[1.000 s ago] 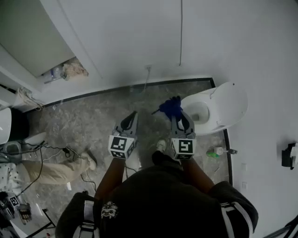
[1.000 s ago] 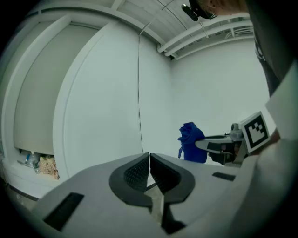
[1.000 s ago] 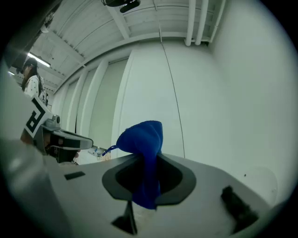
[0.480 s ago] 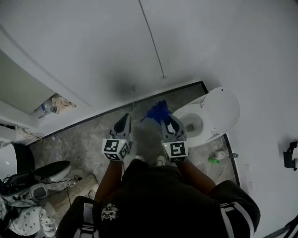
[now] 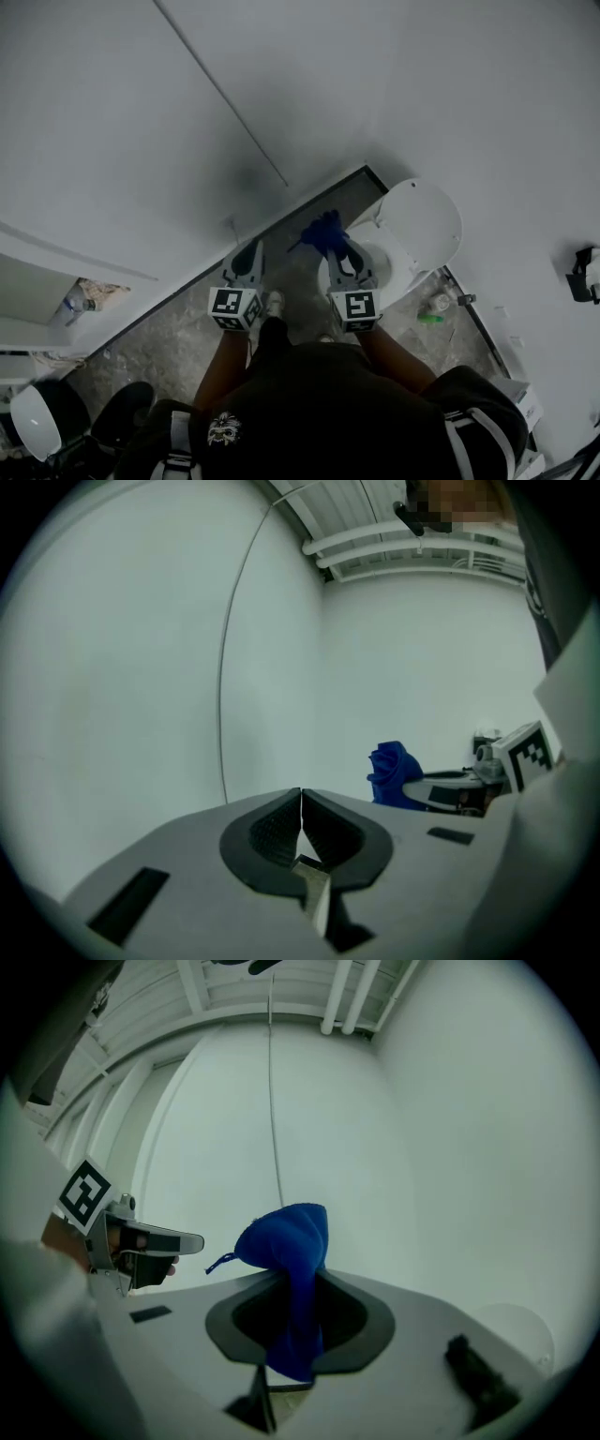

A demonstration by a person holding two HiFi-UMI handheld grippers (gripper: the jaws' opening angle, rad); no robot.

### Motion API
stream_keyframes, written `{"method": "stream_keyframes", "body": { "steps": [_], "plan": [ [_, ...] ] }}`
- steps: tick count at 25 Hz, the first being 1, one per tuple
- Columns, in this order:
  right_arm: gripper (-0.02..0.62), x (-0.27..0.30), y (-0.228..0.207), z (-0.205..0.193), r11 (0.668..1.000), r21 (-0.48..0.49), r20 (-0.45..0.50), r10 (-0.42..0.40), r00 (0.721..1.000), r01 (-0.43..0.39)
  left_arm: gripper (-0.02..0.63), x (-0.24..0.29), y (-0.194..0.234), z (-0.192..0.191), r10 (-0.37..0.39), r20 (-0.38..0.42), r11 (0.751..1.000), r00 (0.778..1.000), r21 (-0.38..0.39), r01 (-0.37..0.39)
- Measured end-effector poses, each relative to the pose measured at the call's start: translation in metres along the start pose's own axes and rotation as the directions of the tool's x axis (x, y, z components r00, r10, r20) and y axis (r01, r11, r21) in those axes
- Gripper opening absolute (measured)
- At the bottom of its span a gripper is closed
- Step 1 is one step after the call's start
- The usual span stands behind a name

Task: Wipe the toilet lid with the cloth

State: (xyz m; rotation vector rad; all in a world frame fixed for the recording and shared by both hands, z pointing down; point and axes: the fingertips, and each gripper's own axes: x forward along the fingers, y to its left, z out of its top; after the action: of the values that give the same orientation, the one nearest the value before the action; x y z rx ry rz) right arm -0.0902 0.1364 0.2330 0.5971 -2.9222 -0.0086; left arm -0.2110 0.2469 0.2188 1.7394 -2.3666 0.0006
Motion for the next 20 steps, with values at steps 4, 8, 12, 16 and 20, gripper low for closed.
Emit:
{"method": "stream_keyframes", "body": {
  "steps": [4, 8, 12, 16, 20],
  "plan": [
    [0.067, 0.027, -0.031, -0.001, 0.99, 0.026, -0.023, -0.136, 0.99, 0.136, 0.012, 0.065, 0.003, -0.001, -0.148, -0.047, 0.988, 0.988, 0.029, 0.149],
    [0.067, 0.044, -0.055, -0.003, 0.96, 0.035, -0.063, -0.275, 0.959, 0.278, 0.012, 0.121, 0.0, -0.002, -0.299, -0.093, 0.952, 0.95, 0.033, 0.303],
    [0.067, 0.059, -0.07, 0.0, 0.918, 0.049, -0.071, -0.39, 0.918, 0.394, 0.012, 0.165, -0.006, 0.005, -0.432, -0.106, 0.898, 0.895, 0.035, 0.438],
    [0.067, 0.053, -0.092, -0.003, 0.849, 0.058, -0.084, -0.52, 0.85, 0.525, 0.012, 0.195, -0.021, 0.002, -0.542, -0.127, 0.831, 0.831, 0.068, 0.552],
    [0.067, 0.019, -0.134, -0.006, 0.77, 0.029, -0.087, -0.633, 0.769, 0.637, 0.012, 0.214, -0.074, 0.0, -0.622, -0.156, 0.759, 0.767, 0.122, 0.64]
  ]
}}
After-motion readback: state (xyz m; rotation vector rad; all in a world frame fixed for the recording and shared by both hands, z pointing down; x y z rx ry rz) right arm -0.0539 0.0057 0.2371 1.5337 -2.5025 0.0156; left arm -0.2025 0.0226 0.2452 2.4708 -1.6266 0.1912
